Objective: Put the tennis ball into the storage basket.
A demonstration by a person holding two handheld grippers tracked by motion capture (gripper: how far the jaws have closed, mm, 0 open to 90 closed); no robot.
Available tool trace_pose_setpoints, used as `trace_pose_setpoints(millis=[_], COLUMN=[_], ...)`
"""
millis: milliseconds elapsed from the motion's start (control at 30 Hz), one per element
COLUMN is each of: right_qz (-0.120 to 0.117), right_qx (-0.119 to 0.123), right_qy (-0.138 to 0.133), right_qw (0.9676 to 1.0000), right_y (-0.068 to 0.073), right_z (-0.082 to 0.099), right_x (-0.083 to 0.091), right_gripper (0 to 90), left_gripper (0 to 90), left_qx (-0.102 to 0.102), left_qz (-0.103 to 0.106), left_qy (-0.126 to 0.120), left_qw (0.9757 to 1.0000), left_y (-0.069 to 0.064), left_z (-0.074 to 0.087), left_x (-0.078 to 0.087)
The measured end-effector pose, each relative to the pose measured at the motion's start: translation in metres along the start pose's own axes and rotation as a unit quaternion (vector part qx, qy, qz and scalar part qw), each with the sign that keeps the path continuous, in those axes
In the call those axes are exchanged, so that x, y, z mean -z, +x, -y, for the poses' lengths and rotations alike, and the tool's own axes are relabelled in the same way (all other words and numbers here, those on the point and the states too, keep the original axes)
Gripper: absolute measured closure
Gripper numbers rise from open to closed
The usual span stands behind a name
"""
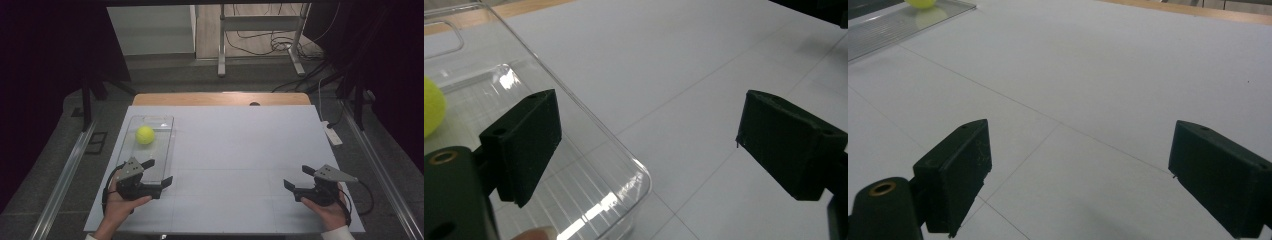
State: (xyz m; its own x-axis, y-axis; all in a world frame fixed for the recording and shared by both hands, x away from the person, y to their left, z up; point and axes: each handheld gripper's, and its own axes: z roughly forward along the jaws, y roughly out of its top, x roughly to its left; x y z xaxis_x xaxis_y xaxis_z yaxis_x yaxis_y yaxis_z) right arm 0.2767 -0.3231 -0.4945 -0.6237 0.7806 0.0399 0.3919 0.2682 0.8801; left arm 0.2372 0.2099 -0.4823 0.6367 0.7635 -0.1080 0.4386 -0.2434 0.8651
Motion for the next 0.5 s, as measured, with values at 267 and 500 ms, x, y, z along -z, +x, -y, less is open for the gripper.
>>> trace_pose_setpoints(millis=[267, 500], right_qz=[-0.002, -0.003], right_qx=[-0.001, 0.001], right_qy=[-0.005, -0.006], right_qw=[1.0, 1.0], right_y=[-0.0001, 0.0007], right_z=[-0.0004, -0.0009], right_x=[0.0014, 0.0017], right_gripper=[10.5, 10.5], left_gripper=[11.3, 11.3], left_qx=[0.001, 0.002], left_qz=[0.0, 0.001], left_qy=[0.002, 0.002], left_qw=[1.0, 1.0], left_y=[-0.0001, -0.0003], left_z=[0.0031, 0.0029], left_x=[-0.0023, -0.0027])
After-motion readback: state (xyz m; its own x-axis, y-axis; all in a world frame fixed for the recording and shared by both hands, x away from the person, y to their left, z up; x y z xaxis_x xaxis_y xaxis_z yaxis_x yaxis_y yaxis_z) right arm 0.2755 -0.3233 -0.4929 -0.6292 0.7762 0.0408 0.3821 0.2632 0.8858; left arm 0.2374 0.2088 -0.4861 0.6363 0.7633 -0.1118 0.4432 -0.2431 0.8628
